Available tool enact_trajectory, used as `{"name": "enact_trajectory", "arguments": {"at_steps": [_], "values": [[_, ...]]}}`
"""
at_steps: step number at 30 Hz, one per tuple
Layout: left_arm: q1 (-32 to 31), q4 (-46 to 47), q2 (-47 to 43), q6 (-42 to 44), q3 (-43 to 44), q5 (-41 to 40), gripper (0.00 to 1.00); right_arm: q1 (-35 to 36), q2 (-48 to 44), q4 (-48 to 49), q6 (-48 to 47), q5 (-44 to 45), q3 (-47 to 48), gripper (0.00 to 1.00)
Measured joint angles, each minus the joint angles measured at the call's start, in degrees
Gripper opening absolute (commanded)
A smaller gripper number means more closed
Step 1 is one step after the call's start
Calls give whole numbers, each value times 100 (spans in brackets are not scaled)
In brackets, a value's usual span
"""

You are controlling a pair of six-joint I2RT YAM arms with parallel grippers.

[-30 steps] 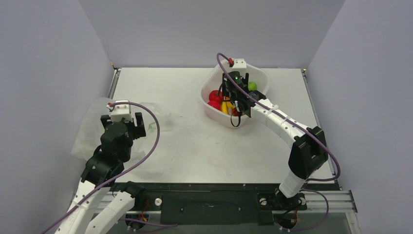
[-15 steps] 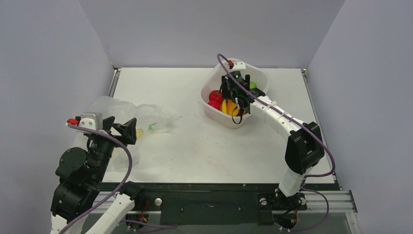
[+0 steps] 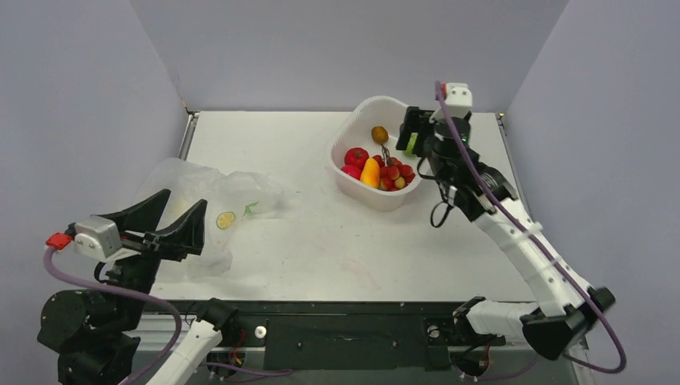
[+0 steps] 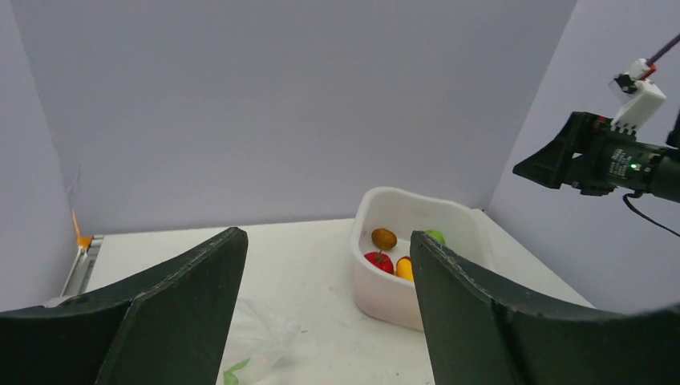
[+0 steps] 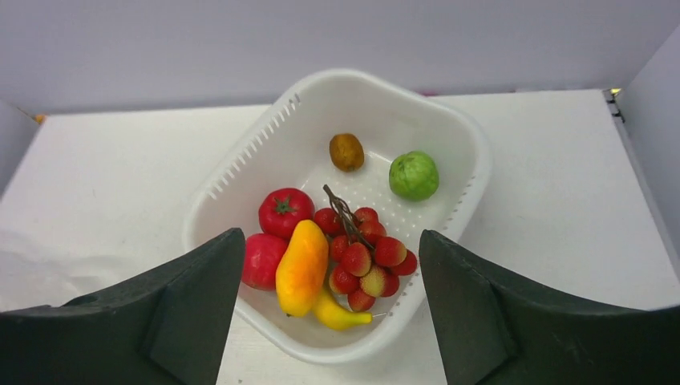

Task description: Take the fake fruits out of the plastic bag

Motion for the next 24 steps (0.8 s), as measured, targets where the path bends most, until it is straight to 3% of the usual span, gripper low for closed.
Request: {"name": "enact_trajectory", "arguments": {"at_steps": [4, 12, 24], "values": [[0, 295, -260, 160, 138, 192, 72, 0, -1427, 70, -76, 133, -396, 85], [0, 848, -874, 448, 160, 291, 72, 0, -4026, 756, -457, 678, -1421, 87], [0, 1086, -968, 546, -79, 374, 71, 0, -4387, 841, -496, 1681, -1685, 88]]}}
